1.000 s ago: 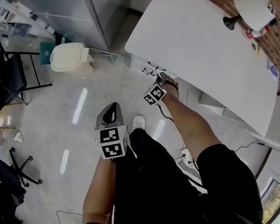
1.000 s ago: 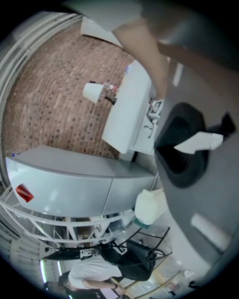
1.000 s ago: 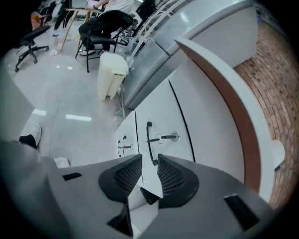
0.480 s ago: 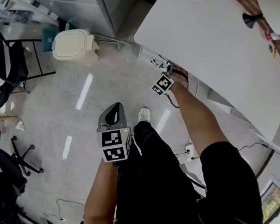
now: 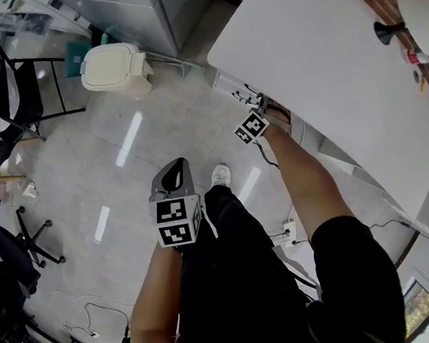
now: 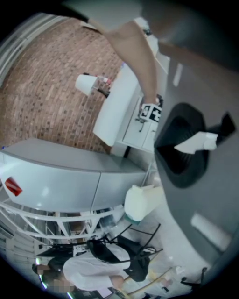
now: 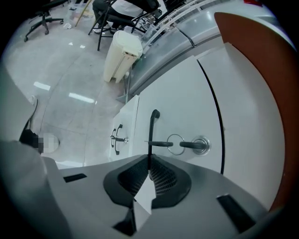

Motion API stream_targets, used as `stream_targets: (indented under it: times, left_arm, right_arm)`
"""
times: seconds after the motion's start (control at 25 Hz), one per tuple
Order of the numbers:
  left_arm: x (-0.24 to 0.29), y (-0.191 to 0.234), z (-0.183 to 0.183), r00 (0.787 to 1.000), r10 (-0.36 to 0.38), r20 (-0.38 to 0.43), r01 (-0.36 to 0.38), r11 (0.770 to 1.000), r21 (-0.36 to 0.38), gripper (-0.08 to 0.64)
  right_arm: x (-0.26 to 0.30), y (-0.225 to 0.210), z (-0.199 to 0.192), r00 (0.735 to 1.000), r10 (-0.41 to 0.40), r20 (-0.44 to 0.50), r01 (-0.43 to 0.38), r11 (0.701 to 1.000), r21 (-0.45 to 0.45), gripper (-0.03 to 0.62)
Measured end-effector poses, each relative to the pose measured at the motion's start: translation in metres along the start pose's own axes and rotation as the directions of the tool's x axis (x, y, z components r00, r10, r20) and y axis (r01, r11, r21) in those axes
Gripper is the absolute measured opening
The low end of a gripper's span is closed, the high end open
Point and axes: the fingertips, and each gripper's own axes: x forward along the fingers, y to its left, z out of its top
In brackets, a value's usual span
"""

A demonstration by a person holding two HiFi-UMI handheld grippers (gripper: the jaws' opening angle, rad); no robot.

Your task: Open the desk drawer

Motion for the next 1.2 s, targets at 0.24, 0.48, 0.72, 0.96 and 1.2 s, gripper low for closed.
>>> stream_targets:
  times: [0.24, 0.48, 0.72, 0.96, 1.2]
  left_arm:
    - [-0.004, -0.007, -0.002, 1.000, -0.010, 0.004, 0.010, 1.000, -0.009, -0.002]
    - [-0.015, -0.005, -0.002, 1.000, -0.017, 0.010, 0.017, 1.000, -0.002, -0.002]
    - [-0.025, -0.001, -0.004, 1.000, -0.016, 0.012, 0.015, 1.000, 0.008, -0.002]
    - [-0.031, -0.001, -0.003, 1.000, -0.021, 0.019, 0.021, 1.000, 0.013, -0.002]
    - [-0.038, 0.002, 0.009, 0.999, -0.027, 0.044, 0.026, 0.999, 0.028, -0.002]
  right_arm:
    - [-0.019, 0.019, 0.000, 1.000, 0.003, 0.017, -0.003, 1.000, 0.008, 0.012]
    - [-0.043, 0.044, 0.004, 1.000, 0.002, 0.011, -0.003, 1.000, 0.031, 0.012]
    - [-0.062, 0.064, 0.006, 0.999, 0.030, 0.015, -0.030, 0.998, 0.049, 0.014]
    - [-0.075, 0.078, 0.005, 0.999, 0.024, 0.037, -0.027, 0.998, 0.063, 0.014]
    - [-0.110, 0.073, 0.002, 0.994, 0.078, 0.077, -0.101, 0.925, 0.366, 0.012]
